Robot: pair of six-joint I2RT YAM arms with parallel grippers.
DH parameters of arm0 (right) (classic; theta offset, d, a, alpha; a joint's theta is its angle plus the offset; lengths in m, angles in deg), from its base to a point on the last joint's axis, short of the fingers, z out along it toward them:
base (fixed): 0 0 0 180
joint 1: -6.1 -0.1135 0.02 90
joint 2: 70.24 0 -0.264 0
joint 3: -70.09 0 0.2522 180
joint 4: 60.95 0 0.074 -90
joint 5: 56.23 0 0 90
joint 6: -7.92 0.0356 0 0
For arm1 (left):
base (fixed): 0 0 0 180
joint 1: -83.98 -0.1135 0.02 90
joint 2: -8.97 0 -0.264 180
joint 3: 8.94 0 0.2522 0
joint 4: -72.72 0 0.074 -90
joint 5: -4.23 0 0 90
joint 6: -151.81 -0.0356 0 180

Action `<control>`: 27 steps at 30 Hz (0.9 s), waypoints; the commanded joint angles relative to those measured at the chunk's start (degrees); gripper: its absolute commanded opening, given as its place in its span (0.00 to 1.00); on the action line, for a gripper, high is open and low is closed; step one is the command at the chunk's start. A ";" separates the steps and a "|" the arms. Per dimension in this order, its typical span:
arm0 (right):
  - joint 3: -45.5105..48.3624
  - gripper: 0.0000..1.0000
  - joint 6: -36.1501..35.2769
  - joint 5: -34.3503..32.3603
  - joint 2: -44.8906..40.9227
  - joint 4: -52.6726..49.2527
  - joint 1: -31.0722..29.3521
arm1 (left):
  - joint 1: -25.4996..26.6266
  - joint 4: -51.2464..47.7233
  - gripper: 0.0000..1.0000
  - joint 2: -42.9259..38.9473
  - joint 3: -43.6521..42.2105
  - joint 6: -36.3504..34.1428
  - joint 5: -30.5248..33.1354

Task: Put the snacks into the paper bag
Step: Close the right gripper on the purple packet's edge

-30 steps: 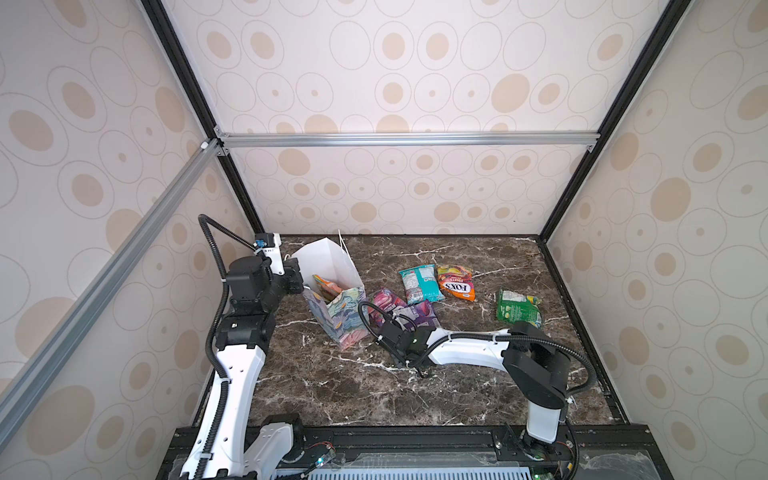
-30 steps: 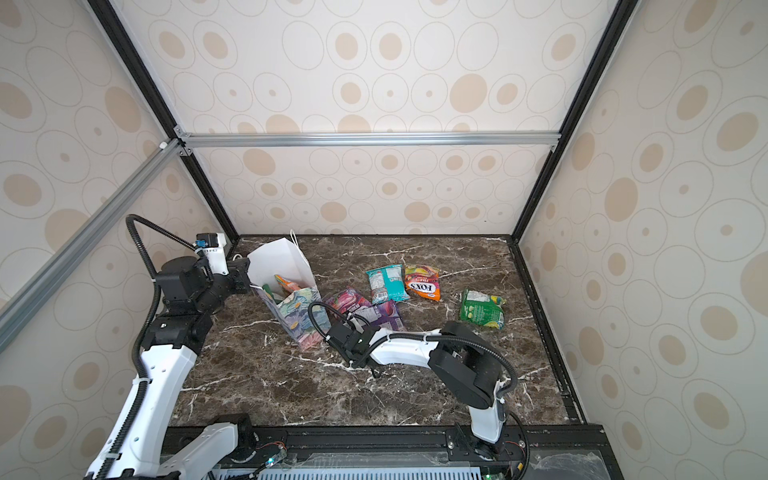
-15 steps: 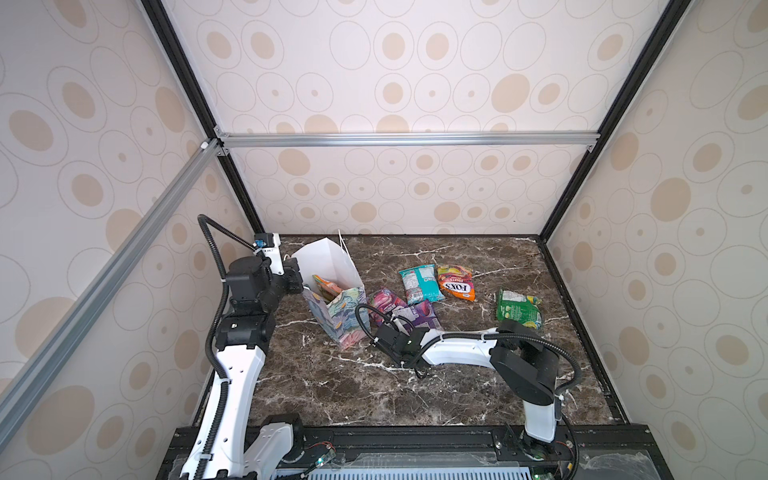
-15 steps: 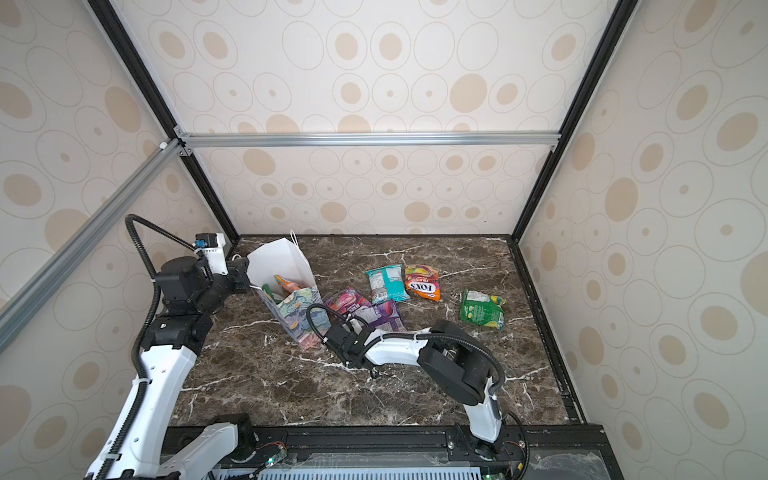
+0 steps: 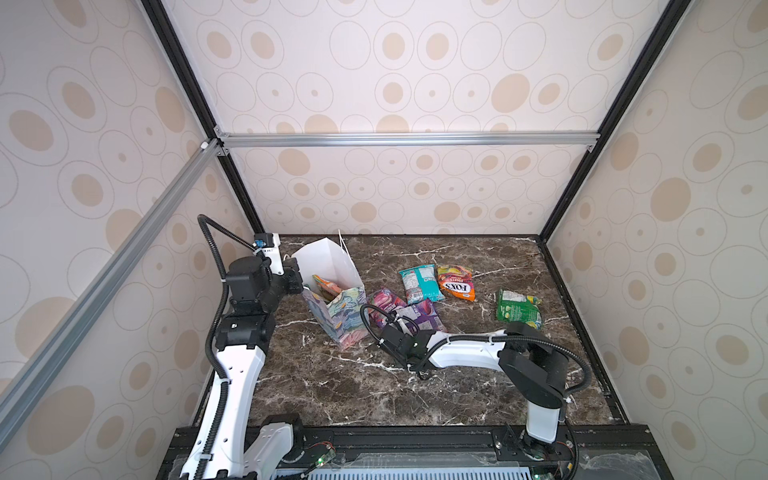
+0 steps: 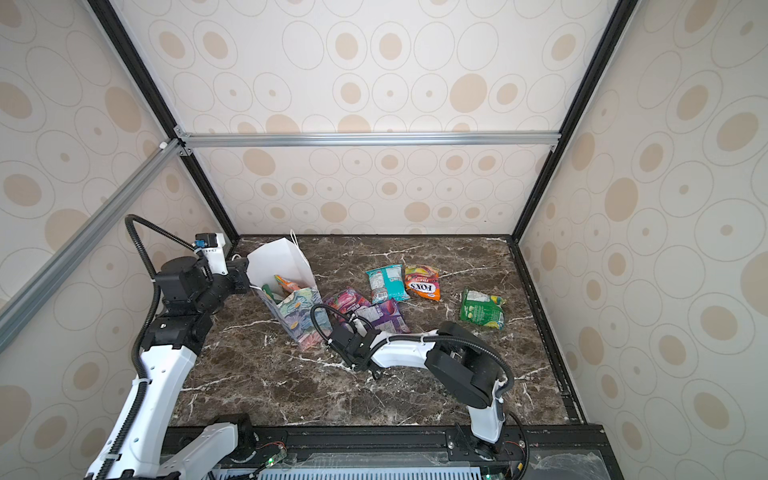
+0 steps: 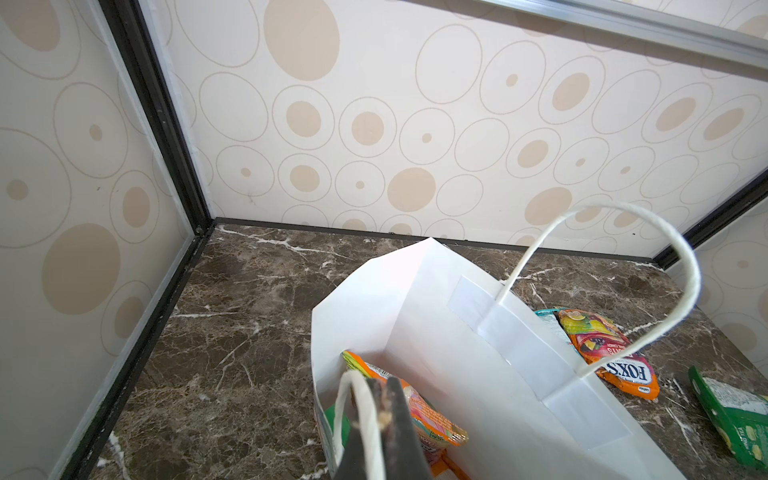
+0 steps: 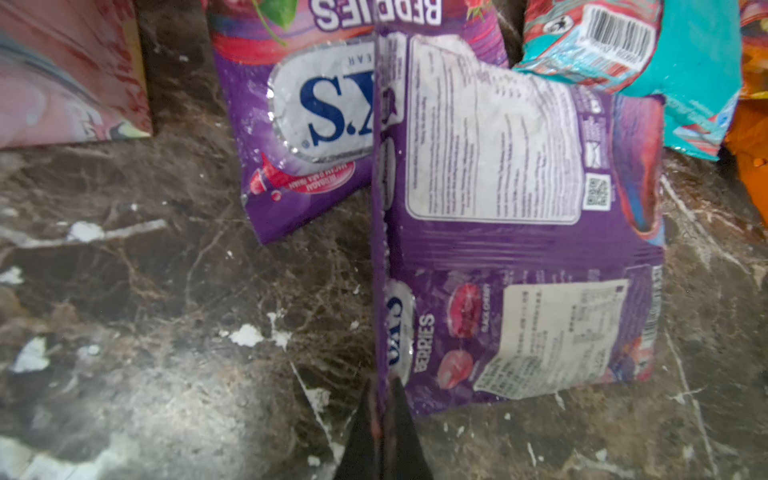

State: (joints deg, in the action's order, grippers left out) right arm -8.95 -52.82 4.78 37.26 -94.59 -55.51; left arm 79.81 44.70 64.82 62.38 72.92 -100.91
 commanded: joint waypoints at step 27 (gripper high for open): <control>-2.14 0.00 -9.17 5.28 -15.83 -2.11 7.19 | -0.47 -0.32 0.00 -1.09 0.27 -0.82 -0.46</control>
State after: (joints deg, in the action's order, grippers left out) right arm -10.04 -59.88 11.67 23.64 -97.12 -48.60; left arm 79.81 44.70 64.47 62.38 72.92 -100.97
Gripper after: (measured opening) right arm 0.042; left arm 0.048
